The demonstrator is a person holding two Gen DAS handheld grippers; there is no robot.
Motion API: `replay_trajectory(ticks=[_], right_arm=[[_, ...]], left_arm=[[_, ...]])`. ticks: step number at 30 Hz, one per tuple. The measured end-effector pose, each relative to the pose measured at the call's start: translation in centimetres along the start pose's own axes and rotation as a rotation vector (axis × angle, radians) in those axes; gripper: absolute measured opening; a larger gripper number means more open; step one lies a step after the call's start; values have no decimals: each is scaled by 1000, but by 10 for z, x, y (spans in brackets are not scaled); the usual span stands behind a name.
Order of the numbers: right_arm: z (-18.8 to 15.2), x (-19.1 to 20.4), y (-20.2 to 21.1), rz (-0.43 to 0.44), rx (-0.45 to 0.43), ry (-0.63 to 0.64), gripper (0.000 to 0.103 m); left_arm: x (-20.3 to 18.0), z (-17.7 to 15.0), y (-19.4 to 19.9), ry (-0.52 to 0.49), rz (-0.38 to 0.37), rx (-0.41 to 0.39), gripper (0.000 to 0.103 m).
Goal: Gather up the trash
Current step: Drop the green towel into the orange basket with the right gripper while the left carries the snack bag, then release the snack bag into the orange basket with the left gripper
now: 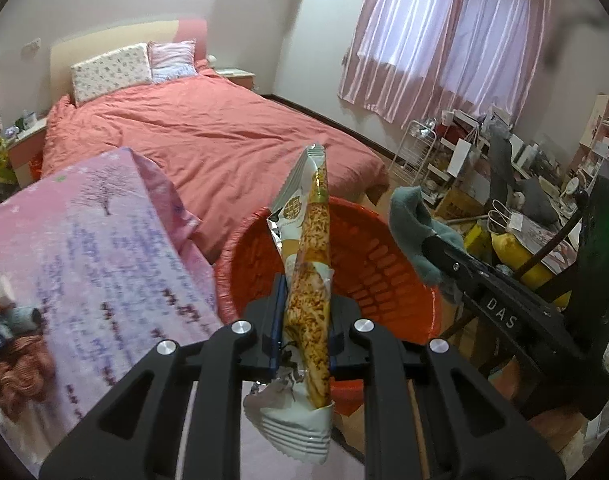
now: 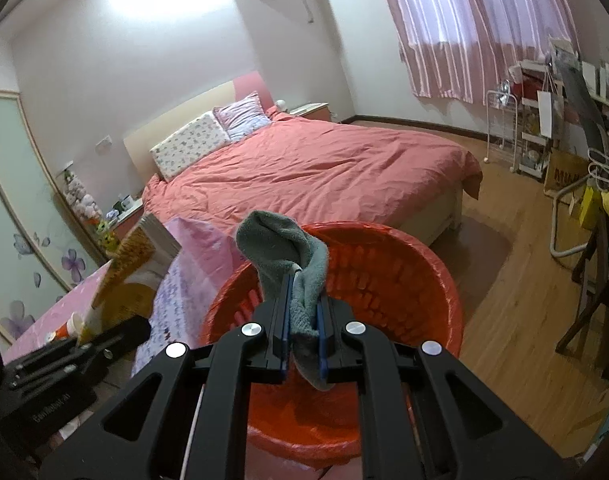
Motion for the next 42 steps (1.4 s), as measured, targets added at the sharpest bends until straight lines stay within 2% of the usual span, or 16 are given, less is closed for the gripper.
replay_trajectory(ticks=[5, 8, 10, 12, 15, 19, 22, 28, 36, 42], right_arm=[[1, -16, -14, 16, 21, -60, 11], [-4, -19, -24, 11, 44, -74, 15], [-4, -23, -29, 11, 60, -70, 29], [-8, -25, -31, -5, 66, -62, 37], [-12, -26, -29, -20, 70, -60, 43], [-11, -24, -29, -31, 76, -53, 45], [-9, -21, -29, -35, 82, -36, 45], [-18, 10, -26, -20, 100, 22, 45], [-41, 68, -23, 23, 144, 137, 45], [-65, 129, -24, 85, 186, 230, 45]], left_arm=[[-6, 6, -30, -8, -9, 32, 19], [-5, 4, -45, -12, 24, 49, 35], [2, 4, -50, -7, 58, 50, 47], [8, 3, -51, 2, 75, 55, 51], [23, 2, -46, 19, 106, 51, 57], [42, -2, -31, 16, 174, 26, 65], [55, -7, -16, 14, 212, 15, 67], [90, -16, 22, 54, 261, -11, 69], [155, -37, 80, 150, 347, -54, 69], [233, -64, 132, 274, 447, -82, 69]])
Point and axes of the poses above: each gripper's, at about its wrist camera, not at the fingertips, and y roughly against the way its jaws point, x to its left, z to its top, the point moved 9 cm from there along -y, roughly the way its jaws point, and after that the axes turned 6 degrees about x, right-handed, at the moved point
